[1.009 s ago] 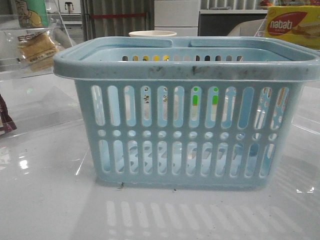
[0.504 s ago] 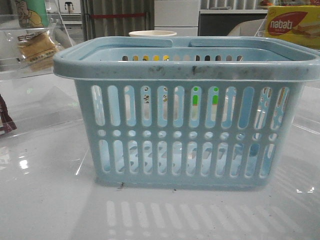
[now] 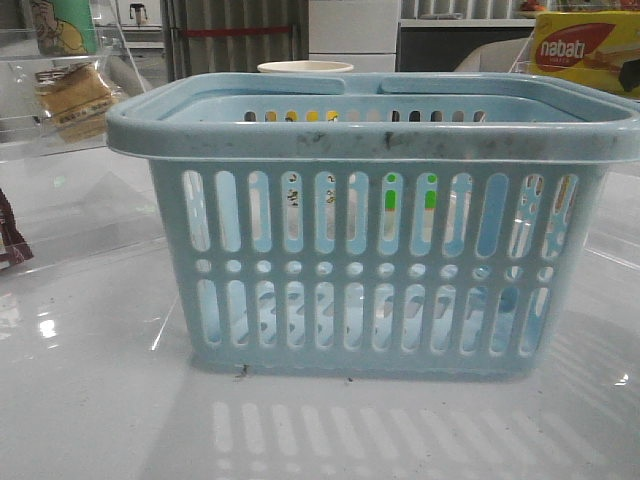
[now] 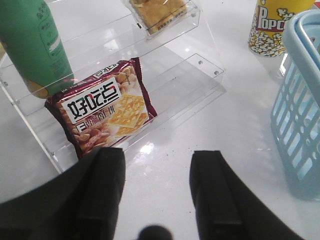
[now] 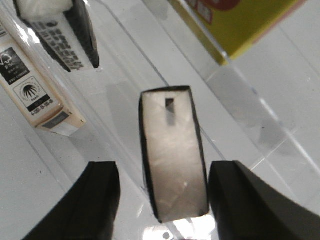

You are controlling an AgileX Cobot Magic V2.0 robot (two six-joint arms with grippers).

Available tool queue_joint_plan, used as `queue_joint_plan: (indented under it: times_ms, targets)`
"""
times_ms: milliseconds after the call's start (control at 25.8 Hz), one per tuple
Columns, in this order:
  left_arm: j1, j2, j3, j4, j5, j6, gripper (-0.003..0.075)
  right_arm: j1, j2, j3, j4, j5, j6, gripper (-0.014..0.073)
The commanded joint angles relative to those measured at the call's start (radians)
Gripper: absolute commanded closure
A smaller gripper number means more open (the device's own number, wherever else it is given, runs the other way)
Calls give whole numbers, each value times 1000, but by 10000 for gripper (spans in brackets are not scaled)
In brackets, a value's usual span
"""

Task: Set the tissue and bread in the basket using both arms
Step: 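Carry the tissue pack into the blue basket and open the right gripper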

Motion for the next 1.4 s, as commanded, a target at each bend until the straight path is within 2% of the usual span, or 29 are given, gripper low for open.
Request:
queue_joint_plan:
  times_ms: [0, 78, 155, 427, 621, 776, 970, 1164, 1358]
  targets:
    - [-2, 8, -30, -12, -82, -1, 339, -7, -53, -36, -18, -70, -13, 230]
    - [-2, 8, -30, -12, -82, -1, 338, -7, -53, -40, -18, -68, -13, 319]
    - [-2, 8, -30, -12, -82, -1, 338, -7, -56, -40, -17, -59, -13, 353]
    - [-2, 8, -30, -12, -82, -1, 338, 15, -167, -40, -2, -17, -13, 356]
    - [-2, 8, -30, -12, -82, -1, 338, 77, -313, -40, 22, 53, -13, 356]
    - [-2, 8, -30, -12, -82, -1, 338, 171, -438, -40, 66, 114, -61, 356]
    - [-2, 8, -30, -12, -82, -1, 338, 362, -549, -39, 200, 155, -176, 356]
    - [-2, 8, -30, -12, -82, -1, 338, 536, -531, -33, 234, 187, -207, 356]
    - [-2, 8, -30, -12, -82, -1, 339, 626, -467, 37, 237, 168, -207, 356]
